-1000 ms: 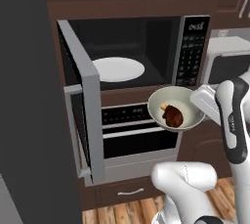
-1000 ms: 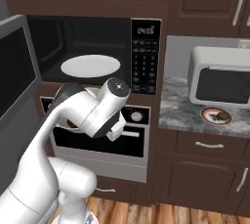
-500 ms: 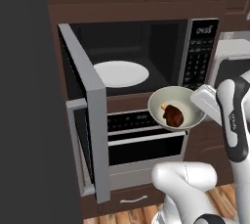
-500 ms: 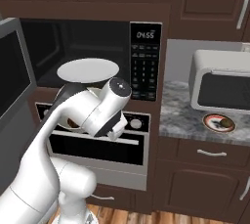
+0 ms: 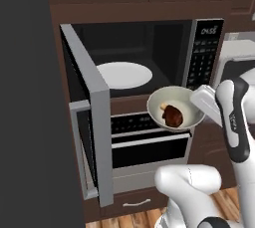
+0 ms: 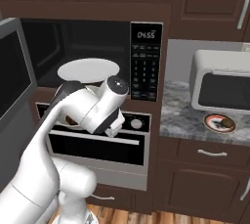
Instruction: Remove the kiwi from the bowl and place it on the small plate. Then place the bowl with only the steak in the microwave, close the door, and press the start button to microwave the steak.
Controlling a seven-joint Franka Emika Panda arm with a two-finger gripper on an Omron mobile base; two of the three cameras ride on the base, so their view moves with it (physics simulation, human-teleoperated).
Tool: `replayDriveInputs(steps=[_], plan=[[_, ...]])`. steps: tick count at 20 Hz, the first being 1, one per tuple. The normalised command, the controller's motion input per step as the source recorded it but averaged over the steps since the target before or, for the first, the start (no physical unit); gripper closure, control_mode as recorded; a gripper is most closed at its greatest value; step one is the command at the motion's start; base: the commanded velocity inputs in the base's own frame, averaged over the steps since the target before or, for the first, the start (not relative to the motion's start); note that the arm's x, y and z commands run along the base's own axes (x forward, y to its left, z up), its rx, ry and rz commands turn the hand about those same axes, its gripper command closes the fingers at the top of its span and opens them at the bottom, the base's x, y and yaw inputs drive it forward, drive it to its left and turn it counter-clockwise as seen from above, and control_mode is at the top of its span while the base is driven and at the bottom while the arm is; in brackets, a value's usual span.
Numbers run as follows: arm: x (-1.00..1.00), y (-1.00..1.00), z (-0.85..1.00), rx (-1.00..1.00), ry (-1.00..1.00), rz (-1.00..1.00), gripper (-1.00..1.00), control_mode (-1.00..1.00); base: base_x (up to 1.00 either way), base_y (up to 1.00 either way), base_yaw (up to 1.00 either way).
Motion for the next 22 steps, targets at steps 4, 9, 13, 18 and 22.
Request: replayDriveInputs(steps=[4,9,13,18,22], plan=[[0.85,1.00,0.02,0.00,-0.09,-0.04,1.00,-1.00,0.00,0.00,0.00],[0.87,0.76,0.15,0.00,-0.05,-0.06,1.00,-1.00,0.00,0.00,0.00],[0.84,0.48,0.35,0.00,0.00,-0.06,1.00,-1.00,0.00,0.00,0.00],[0.78,0.18,0.39,0.06,0.00,-0.11,1.00,-1.00,0.00,0.00,0.00],[0.74,0.14,0.31,0.11,0.00,-0.20,1.00,-1.00,0.00,0.00,0.00]])
